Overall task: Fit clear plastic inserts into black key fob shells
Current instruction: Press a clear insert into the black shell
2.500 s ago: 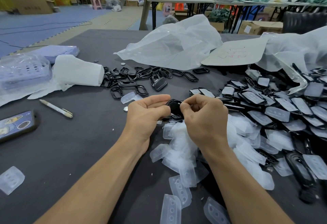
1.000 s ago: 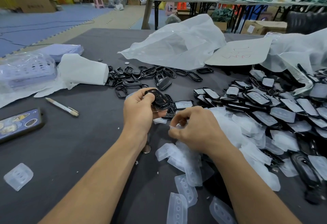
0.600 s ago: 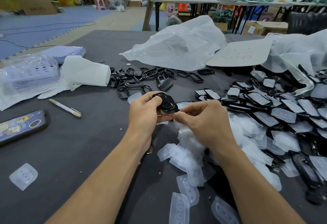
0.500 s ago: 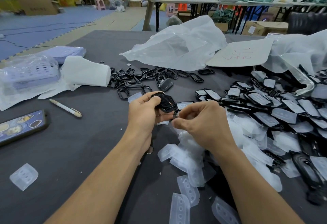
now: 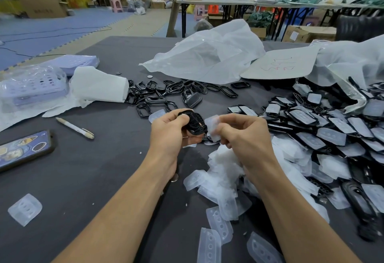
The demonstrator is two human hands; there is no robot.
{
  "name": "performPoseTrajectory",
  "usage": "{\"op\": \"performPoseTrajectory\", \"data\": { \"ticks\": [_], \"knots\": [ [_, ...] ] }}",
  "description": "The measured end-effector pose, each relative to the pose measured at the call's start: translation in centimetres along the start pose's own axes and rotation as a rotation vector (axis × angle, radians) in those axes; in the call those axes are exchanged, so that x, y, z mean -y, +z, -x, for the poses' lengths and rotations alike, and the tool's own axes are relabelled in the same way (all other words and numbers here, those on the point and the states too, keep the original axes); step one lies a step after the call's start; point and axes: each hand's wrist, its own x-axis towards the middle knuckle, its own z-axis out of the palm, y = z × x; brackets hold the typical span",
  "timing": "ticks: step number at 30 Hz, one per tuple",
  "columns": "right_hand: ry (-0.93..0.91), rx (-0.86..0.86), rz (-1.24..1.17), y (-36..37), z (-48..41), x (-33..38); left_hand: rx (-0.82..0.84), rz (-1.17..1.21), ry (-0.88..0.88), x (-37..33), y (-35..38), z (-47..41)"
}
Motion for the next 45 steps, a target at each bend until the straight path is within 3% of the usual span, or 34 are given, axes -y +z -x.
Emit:
{"op": "performPoseTrajectory", "data": {
  "ticks": [11, 21, 29, 45],
  "knots": [
    [0.009, -0.048, -0.198, -0.2, -0.2, 0.4, 0.028, -0.081, 0.009, 0.4, 0.3, 0.1],
    [0.146, -0.045, -0.305, -0.2, -0.4, 0.9, 0.056, -0.139, 0.025, 0.8, 0.4, 0.1],
    [0.117, 0.025, -0.305, 0.0, -0.6, 0.1, 0.075, -0.17, 0.059, 1.0, 0.4, 0.1],
    [0.063, -0.004, -0.288, 0.5, -0.3, 0.2, 0.125, -0.329, 0.181, 1.9, 0.3, 0.3]
  ]
}}
